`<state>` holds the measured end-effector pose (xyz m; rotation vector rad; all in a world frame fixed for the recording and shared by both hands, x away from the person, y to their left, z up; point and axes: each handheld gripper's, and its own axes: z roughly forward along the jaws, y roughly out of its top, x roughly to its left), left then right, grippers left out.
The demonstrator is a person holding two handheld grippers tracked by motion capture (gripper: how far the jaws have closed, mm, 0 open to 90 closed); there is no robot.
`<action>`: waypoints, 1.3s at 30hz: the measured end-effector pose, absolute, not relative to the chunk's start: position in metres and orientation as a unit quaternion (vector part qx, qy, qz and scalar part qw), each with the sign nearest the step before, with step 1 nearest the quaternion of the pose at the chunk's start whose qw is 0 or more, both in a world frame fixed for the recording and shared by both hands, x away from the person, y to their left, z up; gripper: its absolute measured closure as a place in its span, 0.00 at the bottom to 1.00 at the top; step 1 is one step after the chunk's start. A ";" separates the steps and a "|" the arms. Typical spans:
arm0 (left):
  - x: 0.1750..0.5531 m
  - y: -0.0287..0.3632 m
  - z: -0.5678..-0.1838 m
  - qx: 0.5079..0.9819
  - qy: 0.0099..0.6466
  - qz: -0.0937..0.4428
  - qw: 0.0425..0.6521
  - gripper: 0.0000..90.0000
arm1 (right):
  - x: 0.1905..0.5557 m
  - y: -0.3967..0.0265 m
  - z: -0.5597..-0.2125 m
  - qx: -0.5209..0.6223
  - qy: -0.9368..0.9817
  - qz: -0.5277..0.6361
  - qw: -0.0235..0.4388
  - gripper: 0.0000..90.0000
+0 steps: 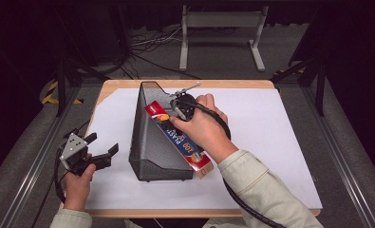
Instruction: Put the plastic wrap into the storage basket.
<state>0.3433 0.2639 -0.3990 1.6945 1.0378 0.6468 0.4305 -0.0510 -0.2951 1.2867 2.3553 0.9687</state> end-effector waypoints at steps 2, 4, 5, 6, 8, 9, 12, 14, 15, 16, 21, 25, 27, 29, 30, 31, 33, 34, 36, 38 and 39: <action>0.344 0.264 -0.399 0.702 0.429 0.268 0.501 0.11 | 0.429 -0.052 -0.294 0.442 0.816 0.343 0.146 0.22; 0.344 0.263 -0.399 0.703 0.428 0.267 0.501 0.11 | 0.426 -0.057 -0.290 0.432 0.812 0.363 0.149 0.22; 0.344 0.263 -0.399 0.704 0.428 0.267 0.500 0.11 | 0.425 -0.059 -0.289 0.429 0.811 0.369 0.150 0.21; 0.344 0.263 -0.399 0.703 0.428 0.267 0.501 0.11 | 0.423 -0.062 -0.288 0.424 0.809 0.378 0.153 0.21; 0.344 0.263 -0.400 0.703 0.428 0.267 0.501 0.11 | 0.422 -0.068 -0.286 0.417 0.805 0.393 0.157 0.21; 0.344 0.263 -0.400 0.704 0.428 0.267 0.500 0.11 | 0.421 -0.070 -0.285 0.415 0.804 0.396 0.158 0.21; 0.344 0.263 -0.400 0.705 0.428 0.267 0.499 0.11 | 0.419 -0.080 -0.283 0.407 0.799 0.413 0.163 0.21; 0.343 0.263 -0.400 0.704 0.428 0.267 0.500 0.11 | 0.418 -0.088 -0.283 0.399 0.798 0.419 0.170 0.21; 0.343 0.264 -0.400 0.704 0.428 0.267 0.500 0.11 | 0.417 -0.092 -0.283 0.395 0.797 0.422 0.173 0.21; 0.343 0.264 -0.400 0.702 0.430 0.266 0.501 0.11 | 0.416 -0.097 -0.283 0.398 0.794 0.424 0.176 0.21; 0.344 0.264 -0.401 0.704 0.430 0.266 0.499 0.11 | 0.414 -0.118 -0.287 0.399 0.790 0.423 0.197 0.21; 0.343 0.263 -0.401 0.704 0.430 0.266 0.498 0.11 | 0.412 -0.144 -0.290 0.408 0.779 0.432 0.201 0.21; 0.344 0.263 -0.401 0.705 0.430 0.266 0.497 0.11 | 0.411 -0.157 -0.291 0.410 0.775 0.435 0.203 0.21; 0.344 0.263 -0.402 0.704 0.431 0.265 0.498 0.11 | 0.410 -0.172 -0.292 0.412 0.771 0.437 0.208 0.20; 0.344 0.263 -0.402 0.704 0.430 0.266 0.498 0.11 | 0.410 -0.177 -0.292 0.412 0.771 0.438 0.210 0.20; 0.344 0.263 -0.402 0.705 0.430 0.266 0.497 0.11 | 0.409 -0.187 -0.293 0.409 0.771 0.437 0.215 0.20; 0.344 0.263 -0.402 0.705 0.430 0.267 0.497 0.11 | 0.408 -0.200 -0.294 0.412 0.767 0.439 0.219 0.20; 0.343 0.263 -0.402 0.705 0.430 0.267 0.497 0.11 | 0.408 -0.204 -0.294 0.411 0.767 0.440 0.220 0.20; 0.343 0.263 -0.402 0.706 0.430 0.266 0.496 0.11 | 0.407 -0.213 -0.294 0.411 0.766 0.442 0.222 0.20; 0.343 0.263 -0.402 0.707 0.430 0.266 0.495 0.11 | 0.406 -0.231 -0.295 0.414 0.760 0.449 0.220 0.20; 0.343 0.263 -0.402 0.706 0.430 0.267 0.496 0.11 | 0.405 -0.237 -0.296 0.415 0.760 0.448 0.221 0.20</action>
